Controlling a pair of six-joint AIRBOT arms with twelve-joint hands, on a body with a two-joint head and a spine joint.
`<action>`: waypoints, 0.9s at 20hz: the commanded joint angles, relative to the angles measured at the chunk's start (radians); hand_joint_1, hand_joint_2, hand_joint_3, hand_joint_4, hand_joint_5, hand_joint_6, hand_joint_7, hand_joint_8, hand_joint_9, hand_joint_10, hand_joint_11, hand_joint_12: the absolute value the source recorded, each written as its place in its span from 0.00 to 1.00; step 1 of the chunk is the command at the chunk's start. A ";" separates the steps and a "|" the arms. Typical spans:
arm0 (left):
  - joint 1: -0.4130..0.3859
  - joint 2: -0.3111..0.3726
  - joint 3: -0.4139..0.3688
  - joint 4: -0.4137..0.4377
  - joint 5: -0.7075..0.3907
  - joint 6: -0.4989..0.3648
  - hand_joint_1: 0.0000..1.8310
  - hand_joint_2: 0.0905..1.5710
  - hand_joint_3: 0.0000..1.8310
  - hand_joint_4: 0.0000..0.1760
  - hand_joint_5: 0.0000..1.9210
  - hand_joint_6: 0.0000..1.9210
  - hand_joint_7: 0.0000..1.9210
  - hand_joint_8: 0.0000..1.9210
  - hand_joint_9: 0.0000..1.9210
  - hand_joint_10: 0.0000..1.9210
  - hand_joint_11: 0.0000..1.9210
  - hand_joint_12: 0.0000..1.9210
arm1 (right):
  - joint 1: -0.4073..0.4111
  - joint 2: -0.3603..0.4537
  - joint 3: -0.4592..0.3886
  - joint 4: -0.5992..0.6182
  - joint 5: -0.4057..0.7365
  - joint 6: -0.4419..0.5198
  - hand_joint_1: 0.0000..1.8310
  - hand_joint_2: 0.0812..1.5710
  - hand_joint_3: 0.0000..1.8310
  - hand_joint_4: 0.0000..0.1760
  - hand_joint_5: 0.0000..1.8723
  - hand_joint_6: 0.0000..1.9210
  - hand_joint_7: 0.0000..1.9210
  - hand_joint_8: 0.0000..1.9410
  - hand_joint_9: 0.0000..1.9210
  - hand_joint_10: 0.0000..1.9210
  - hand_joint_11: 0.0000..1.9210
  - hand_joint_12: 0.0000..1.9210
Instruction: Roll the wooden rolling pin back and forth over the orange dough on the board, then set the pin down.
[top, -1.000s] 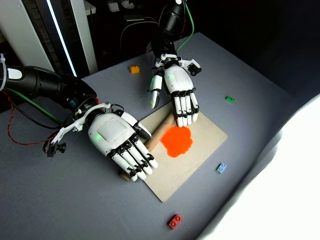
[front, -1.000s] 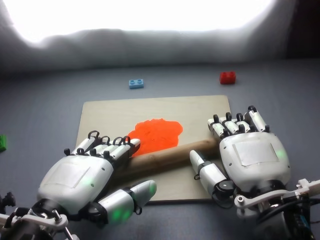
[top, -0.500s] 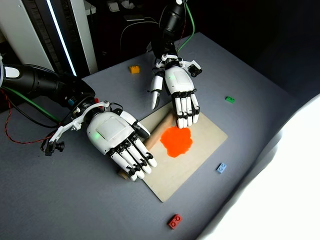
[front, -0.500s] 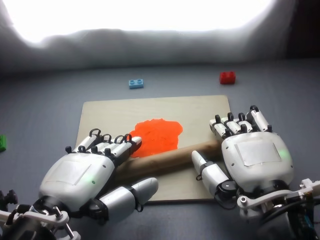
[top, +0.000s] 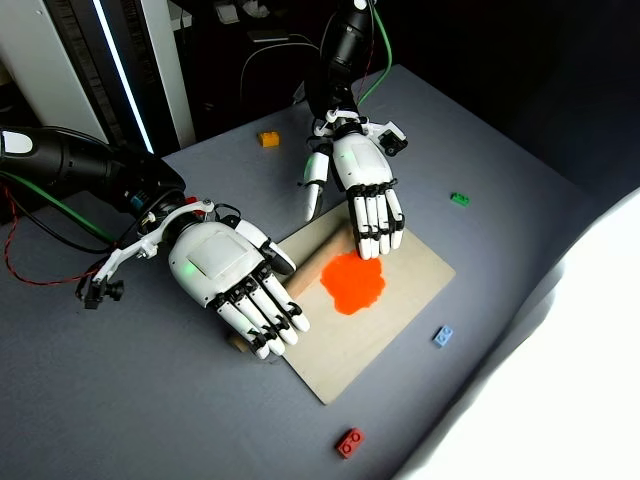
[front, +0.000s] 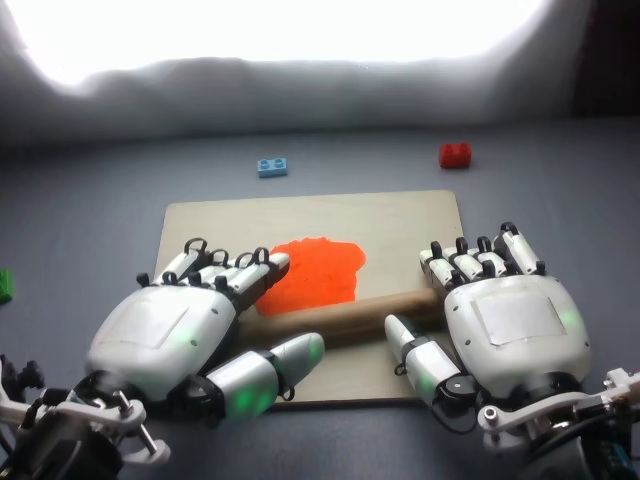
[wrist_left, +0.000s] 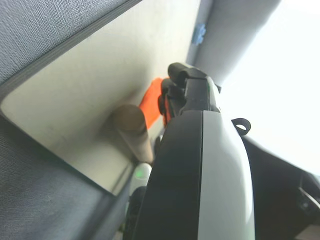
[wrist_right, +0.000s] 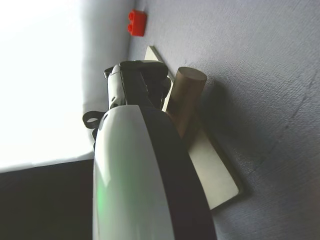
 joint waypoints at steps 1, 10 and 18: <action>-0.013 0.000 0.007 0.049 -0.099 -0.002 0.00 0.81 0.00 0.00 0.13 0.00 0.20 0.00 0.17 0.00 0.00 0.34 | -0.003 0.006 -0.002 -0.087 0.088 -0.002 0.00 0.83 0.00 0.00 0.23 0.01 0.24 0.00 0.23 0.08 0.00 0.61; -0.034 0.002 0.011 0.049 -0.082 -0.002 0.00 0.81 0.00 0.00 0.13 0.00 0.19 0.00 0.17 0.00 0.00 0.33 | 0.009 0.008 -0.002 -0.089 0.088 0.000 0.00 0.83 0.00 0.00 0.23 0.01 0.24 0.00 0.23 0.08 0.00 0.62; -0.082 0.021 0.011 0.061 -0.035 0.028 0.00 0.80 0.00 0.00 0.14 0.00 0.19 0.00 0.17 0.00 0.00 0.34 | 0.030 0.019 -0.002 -0.124 0.089 0.008 0.00 0.84 0.00 0.00 0.22 0.00 0.24 0.00 0.24 0.09 0.00 0.63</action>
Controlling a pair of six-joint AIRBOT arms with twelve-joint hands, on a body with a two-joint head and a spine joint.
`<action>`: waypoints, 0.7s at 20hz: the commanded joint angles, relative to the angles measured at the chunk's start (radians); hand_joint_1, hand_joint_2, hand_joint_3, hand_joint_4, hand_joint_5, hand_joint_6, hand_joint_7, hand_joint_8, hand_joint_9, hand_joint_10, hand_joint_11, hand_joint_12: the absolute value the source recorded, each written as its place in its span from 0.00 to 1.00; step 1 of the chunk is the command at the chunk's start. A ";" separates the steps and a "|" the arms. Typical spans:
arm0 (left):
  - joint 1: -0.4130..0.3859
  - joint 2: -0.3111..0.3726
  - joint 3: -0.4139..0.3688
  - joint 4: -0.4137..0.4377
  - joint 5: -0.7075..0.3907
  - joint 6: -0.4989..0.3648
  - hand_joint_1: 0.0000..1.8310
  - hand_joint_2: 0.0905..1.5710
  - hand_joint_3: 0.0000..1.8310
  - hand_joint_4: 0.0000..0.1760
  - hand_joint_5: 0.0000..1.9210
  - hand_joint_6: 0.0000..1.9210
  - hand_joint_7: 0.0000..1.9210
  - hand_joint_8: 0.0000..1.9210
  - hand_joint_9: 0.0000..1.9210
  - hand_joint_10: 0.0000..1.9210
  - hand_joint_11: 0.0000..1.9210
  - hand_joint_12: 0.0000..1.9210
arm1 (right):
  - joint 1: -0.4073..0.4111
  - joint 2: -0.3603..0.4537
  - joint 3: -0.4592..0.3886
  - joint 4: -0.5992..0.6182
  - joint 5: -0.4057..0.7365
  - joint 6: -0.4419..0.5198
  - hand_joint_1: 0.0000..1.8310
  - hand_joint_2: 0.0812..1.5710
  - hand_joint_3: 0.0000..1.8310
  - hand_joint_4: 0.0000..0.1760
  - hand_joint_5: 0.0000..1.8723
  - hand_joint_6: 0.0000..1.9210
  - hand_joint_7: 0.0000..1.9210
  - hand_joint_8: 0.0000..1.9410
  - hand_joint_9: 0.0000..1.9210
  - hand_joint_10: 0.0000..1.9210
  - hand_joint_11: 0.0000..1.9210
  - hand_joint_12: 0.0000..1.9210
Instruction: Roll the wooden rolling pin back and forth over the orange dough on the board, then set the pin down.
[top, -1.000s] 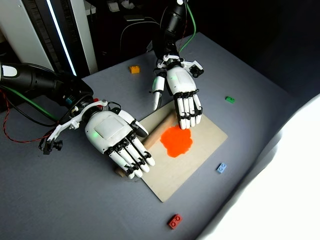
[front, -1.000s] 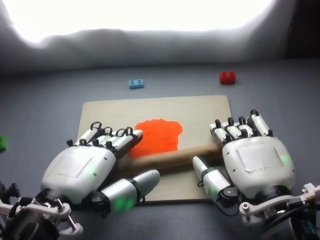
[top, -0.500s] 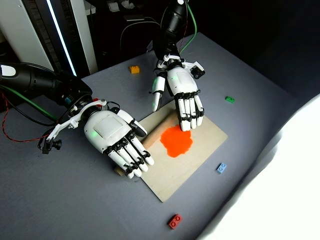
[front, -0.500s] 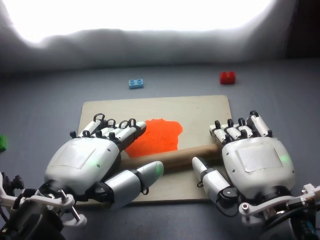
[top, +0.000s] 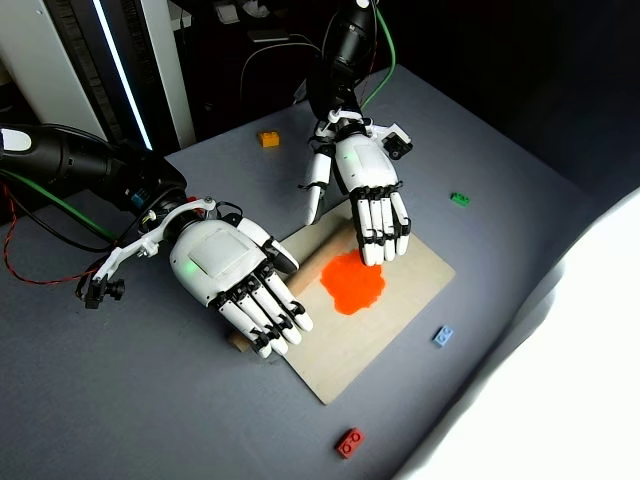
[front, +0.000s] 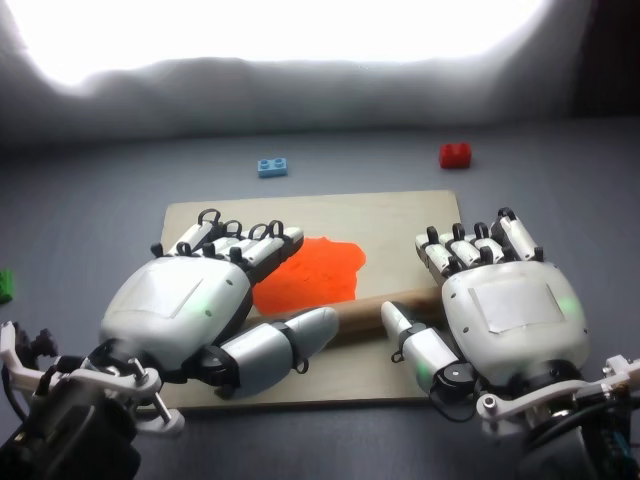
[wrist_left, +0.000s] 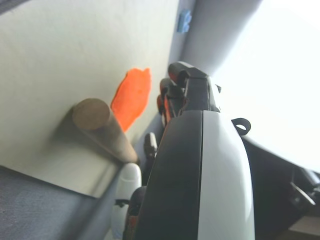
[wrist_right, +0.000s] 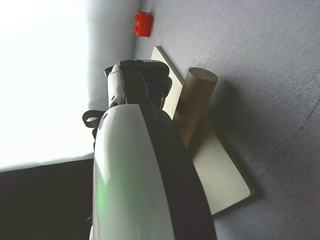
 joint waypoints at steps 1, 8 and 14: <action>-0.016 0.015 0.002 0.058 -0.074 0.009 0.00 0.80 0.00 0.00 0.14 0.00 0.19 0.00 0.17 0.00 0.00 0.34 | 0.017 0.008 -0.002 -0.101 0.090 0.006 0.00 0.84 0.00 0.00 0.22 0.00 0.24 0.00 0.24 0.09 0.00 0.63; -0.131 0.089 -0.006 0.066 0.222 0.149 0.00 0.80 0.00 0.00 0.13 0.00 0.18 0.00 0.17 0.00 0.00 0.37 | 0.049 0.051 -0.033 -0.148 0.071 0.005 0.00 0.81 0.00 0.00 0.23 0.00 0.25 0.00 0.23 0.09 0.00 0.63; -0.234 0.154 -0.032 0.066 0.374 0.185 0.00 0.79 0.00 0.00 0.14 0.00 0.19 0.00 0.18 0.00 0.00 0.36 | 0.073 0.203 -0.177 -0.183 0.006 -0.008 0.00 0.78 0.00 0.00 0.26 0.02 0.27 0.01 0.24 0.09 0.00 0.62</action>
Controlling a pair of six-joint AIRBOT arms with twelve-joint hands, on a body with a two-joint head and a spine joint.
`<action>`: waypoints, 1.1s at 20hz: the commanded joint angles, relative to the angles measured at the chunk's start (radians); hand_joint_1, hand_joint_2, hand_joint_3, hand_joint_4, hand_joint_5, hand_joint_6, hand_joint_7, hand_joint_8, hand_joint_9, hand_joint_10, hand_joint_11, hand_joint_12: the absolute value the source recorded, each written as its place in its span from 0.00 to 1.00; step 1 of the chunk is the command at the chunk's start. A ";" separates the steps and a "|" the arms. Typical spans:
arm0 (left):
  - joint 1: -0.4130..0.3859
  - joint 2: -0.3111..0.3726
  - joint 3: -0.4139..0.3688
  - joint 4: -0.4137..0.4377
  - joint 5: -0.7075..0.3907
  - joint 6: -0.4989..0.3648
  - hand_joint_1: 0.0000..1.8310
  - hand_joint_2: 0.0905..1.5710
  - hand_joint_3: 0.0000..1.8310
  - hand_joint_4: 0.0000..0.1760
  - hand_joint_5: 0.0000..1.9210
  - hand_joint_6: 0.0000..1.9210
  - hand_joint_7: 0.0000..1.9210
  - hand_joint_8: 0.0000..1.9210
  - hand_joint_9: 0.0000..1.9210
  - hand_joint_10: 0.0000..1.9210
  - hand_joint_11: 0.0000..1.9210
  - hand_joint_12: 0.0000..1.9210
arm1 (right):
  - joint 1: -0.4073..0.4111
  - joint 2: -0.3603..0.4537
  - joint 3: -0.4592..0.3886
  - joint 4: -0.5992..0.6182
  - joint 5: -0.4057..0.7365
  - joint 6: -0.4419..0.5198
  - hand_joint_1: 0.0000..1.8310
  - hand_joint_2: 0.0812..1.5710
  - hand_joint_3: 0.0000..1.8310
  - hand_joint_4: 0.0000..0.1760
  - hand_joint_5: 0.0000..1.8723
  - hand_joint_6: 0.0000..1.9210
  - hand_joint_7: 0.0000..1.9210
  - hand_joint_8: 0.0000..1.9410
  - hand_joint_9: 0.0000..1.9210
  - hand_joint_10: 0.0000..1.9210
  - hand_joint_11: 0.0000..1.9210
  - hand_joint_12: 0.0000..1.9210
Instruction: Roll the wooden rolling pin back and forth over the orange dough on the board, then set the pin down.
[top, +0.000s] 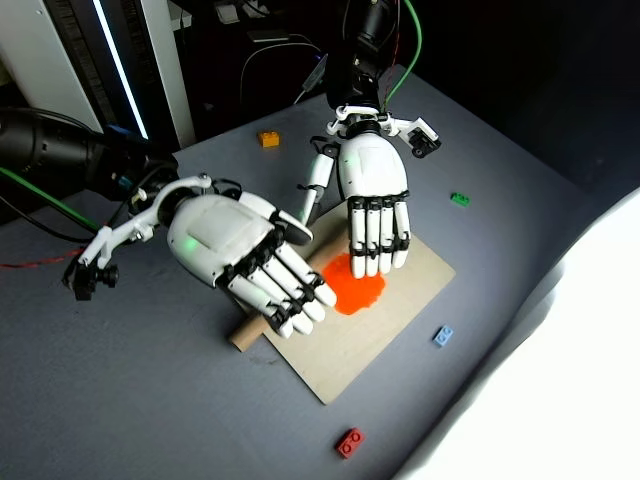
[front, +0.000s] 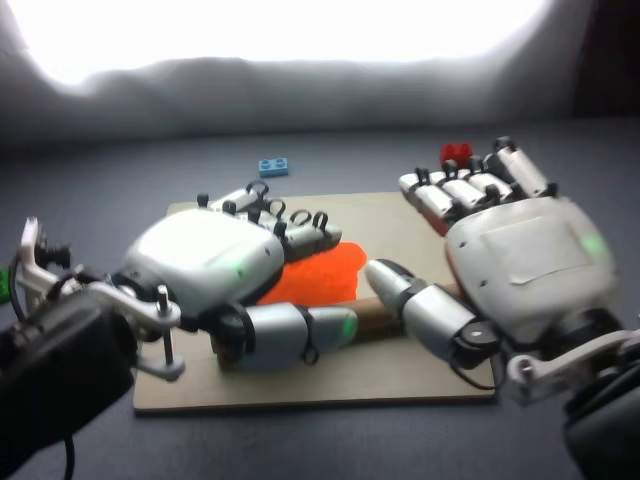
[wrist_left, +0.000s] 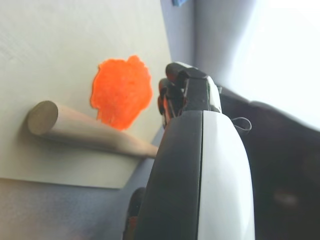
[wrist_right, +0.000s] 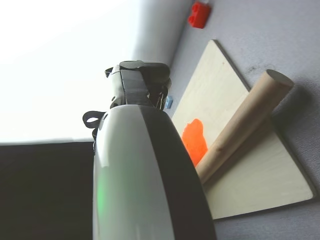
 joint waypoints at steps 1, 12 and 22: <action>-0.030 0.021 -0.006 0.025 -0.070 0.018 0.00 0.79 0.00 0.00 0.15 0.01 0.20 0.00 0.18 0.00 0.00 0.37 | 0.007 0.030 -0.016 -0.068 0.064 -0.003 0.00 0.78 0.00 0.00 0.27 0.02 0.27 0.01 0.24 0.09 0.00 0.62; -0.177 0.116 -0.096 -0.062 0.111 0.135 0.00 0.86 0.00 0.00 0.28 0.36 0.31 0.46 0.21 0.63 0.06 0.82 | 0.082 0.335 -0.171 -0.081 -0.088 0.129 0.00 0.81 0.00 0.00 0.35 0.60 0.38 0.63 0.31 0.80 0.23 0.94; -0.321 0.129 -0.154 -0.205 0.172 0.284 0.05 0.97 0.00 0.00 0.32 0.82 0.36 0.91 0.33 0.97 0.24 1.00 | 0.109 0.443 -0.176 -0.145 -0.170 0.175 0.05 0.97 0.00 0.00 0.44 0.79 0.53 0.84 0.50 1.00 0.48 1.00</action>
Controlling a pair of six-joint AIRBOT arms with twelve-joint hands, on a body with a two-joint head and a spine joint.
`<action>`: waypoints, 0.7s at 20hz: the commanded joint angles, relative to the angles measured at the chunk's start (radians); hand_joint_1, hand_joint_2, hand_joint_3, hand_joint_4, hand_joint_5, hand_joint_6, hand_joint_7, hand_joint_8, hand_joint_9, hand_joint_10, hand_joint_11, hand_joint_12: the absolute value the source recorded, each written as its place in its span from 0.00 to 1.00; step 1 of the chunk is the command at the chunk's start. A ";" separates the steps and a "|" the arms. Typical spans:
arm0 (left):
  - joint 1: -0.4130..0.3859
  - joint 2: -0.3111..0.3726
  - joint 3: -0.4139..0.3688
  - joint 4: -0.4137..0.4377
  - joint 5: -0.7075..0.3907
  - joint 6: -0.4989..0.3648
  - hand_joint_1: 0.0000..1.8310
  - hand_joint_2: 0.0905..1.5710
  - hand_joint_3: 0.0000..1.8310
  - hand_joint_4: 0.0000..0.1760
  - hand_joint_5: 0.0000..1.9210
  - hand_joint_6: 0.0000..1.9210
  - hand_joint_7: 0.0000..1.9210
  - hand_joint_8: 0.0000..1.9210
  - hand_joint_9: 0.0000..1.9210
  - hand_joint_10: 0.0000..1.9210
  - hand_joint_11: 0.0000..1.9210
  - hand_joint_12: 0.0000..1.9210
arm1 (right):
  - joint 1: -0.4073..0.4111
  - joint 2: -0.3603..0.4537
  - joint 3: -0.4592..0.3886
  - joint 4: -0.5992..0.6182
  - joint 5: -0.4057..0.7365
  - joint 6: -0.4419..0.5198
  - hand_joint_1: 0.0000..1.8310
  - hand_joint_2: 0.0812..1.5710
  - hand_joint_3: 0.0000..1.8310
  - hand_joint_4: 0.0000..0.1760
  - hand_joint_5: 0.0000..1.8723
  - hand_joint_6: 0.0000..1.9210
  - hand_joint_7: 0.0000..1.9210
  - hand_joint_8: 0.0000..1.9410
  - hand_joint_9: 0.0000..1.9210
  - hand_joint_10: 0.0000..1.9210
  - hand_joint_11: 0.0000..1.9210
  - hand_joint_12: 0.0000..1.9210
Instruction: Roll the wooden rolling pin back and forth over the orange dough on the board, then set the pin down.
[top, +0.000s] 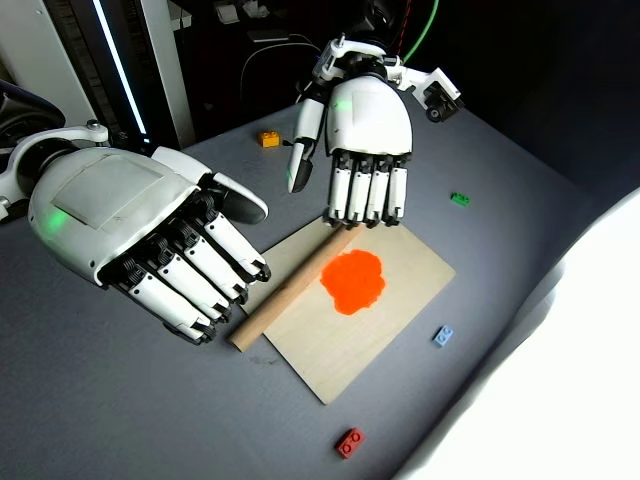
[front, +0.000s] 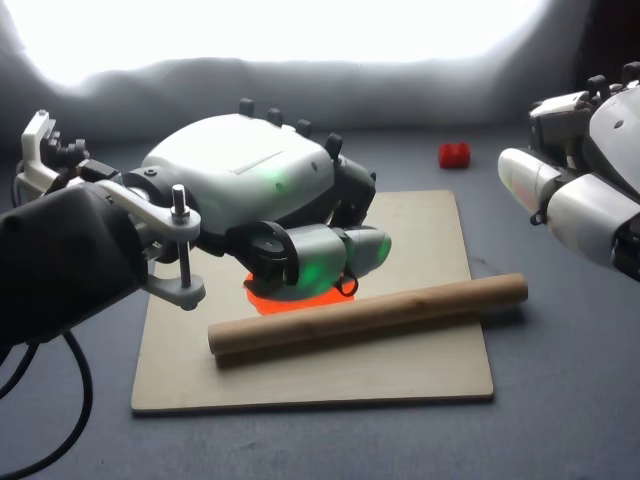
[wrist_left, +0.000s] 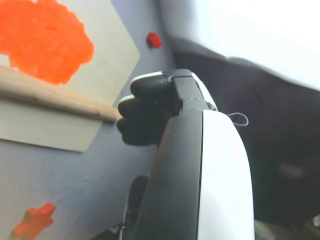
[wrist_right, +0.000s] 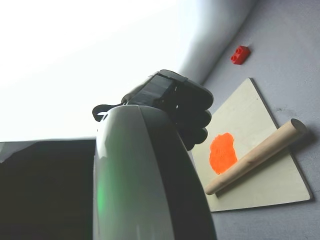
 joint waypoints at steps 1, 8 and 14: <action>-0.014 0.008 -0.007 0.022 -0.071 0.001 0.08 0.97 0.00 0.00 0.32 0.83 0.38 0.92 0.35 0.99 0.27 1.00 | 0.014 0.007 0.000 -0.064 0.088 0.004 0.05 0.97 0.00 0.00 0.44 0.84 0.54 0.87 0.52 1.00 0.52 1.00; -0.026 0.019 -0.029 0.023 -0.062 0.001 0.06 0.97 0.00 0.00 0.35 0.87 0.45 0.90 0.43 0.97 0.35 1.00 | 0.021 0.008 0.008 -0.090 0.059 0.000 0.05 0.97 0.00 0.00 0.39 0.97 0.50 0.94 0.51 1.00 0.50 1.00; -0.026 0.021 -0.037 0.025 -0.066 0.001 0.11 0.98 0.00 0.00 0.36 0.86 0.46 0.89 0.44 0.97 0.37 1.00 | 0.052 0.024 0.033 -0.090 -0.020 0.016 0.03 1.00 0.01 0.00 0.39 0.94 0.53 0.96 0.55 1.00 0.54 1.00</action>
